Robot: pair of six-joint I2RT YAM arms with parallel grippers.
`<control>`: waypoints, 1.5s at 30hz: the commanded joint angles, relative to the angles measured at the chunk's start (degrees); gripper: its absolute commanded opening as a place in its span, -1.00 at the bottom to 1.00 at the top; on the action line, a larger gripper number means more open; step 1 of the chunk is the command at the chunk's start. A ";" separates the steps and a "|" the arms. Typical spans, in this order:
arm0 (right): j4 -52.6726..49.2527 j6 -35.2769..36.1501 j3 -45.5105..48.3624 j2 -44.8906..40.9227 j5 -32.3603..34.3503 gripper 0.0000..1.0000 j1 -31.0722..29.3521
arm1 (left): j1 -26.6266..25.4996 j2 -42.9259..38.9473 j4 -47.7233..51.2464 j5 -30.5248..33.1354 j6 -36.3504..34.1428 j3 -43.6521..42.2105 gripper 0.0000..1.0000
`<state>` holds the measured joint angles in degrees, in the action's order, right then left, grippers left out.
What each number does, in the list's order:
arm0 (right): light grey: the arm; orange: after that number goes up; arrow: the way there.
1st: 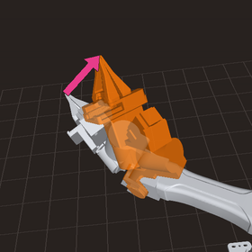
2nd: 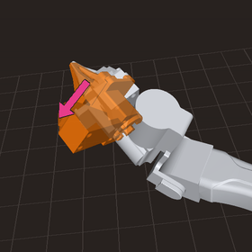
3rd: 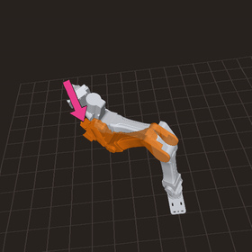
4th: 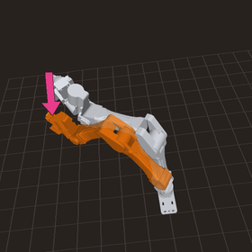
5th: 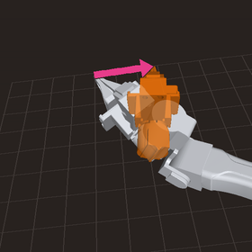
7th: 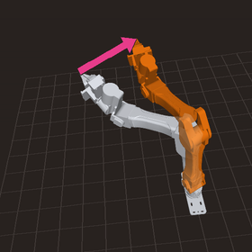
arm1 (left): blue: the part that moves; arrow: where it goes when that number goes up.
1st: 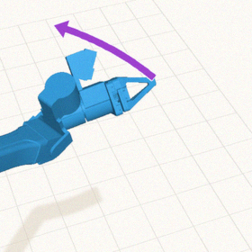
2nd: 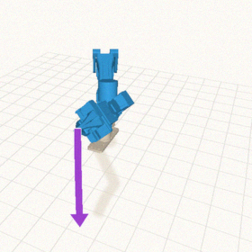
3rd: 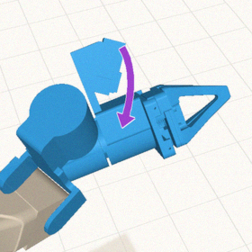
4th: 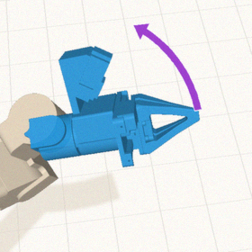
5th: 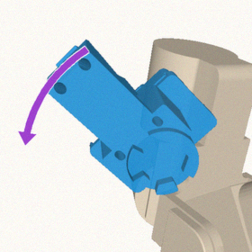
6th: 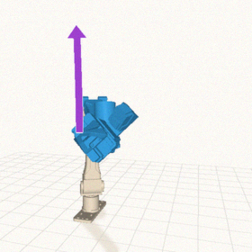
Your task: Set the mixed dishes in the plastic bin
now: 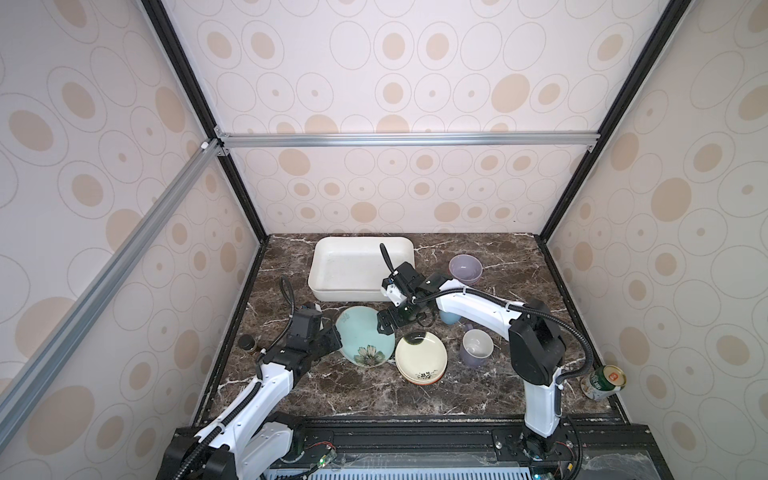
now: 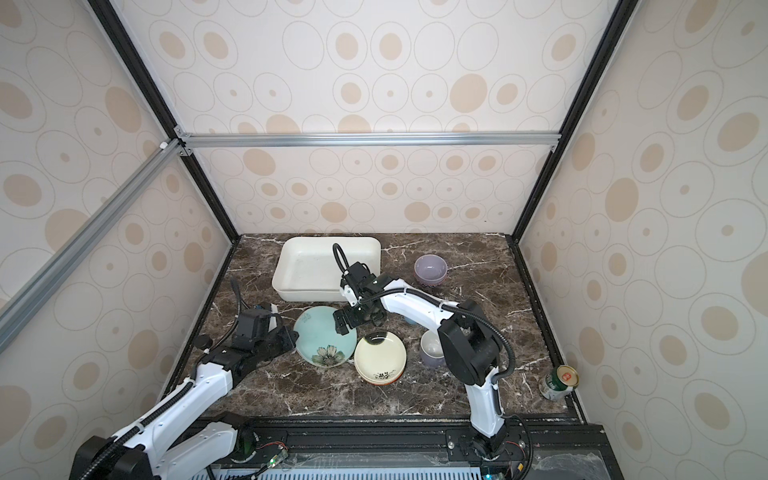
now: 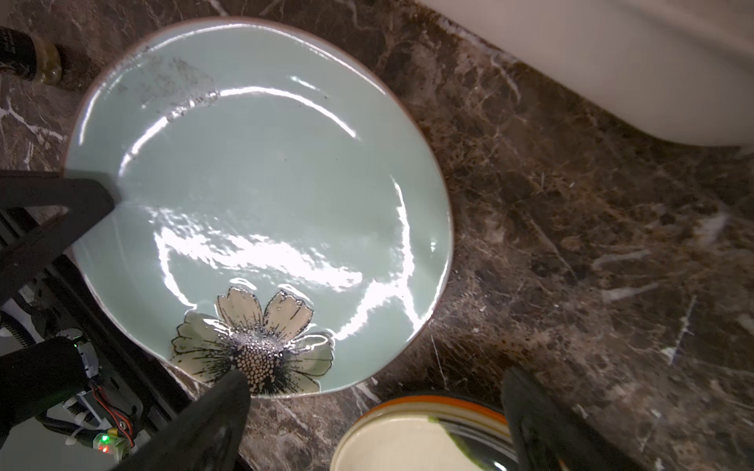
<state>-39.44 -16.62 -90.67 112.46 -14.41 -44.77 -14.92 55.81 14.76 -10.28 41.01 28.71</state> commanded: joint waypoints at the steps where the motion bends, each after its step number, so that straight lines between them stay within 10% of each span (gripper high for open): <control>1: -0.86 0.20 1.03 -3.27 1.32 0.99 0.44 | -0.20 -1.66 1.49 -0.58 -1.87 5.24 -1.00; 26: -1.33 0.53 4.94 -14.18 3.34 0.99 2.33 | 0.81 0.41 9.41 -1.28 -6.01 25.01 -1.00; 45: -2.65 1.49 4.77 -16.61 4.49 0.99 5.87 | 14.33 29.52 -0.94 -6.72 -8.41 45.14 -1.00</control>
<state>-40.88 -15.97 -86.32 96.55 -10.35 -39.72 -1.91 82.54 21.76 -13.26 32.64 68.90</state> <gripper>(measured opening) 0.997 0.070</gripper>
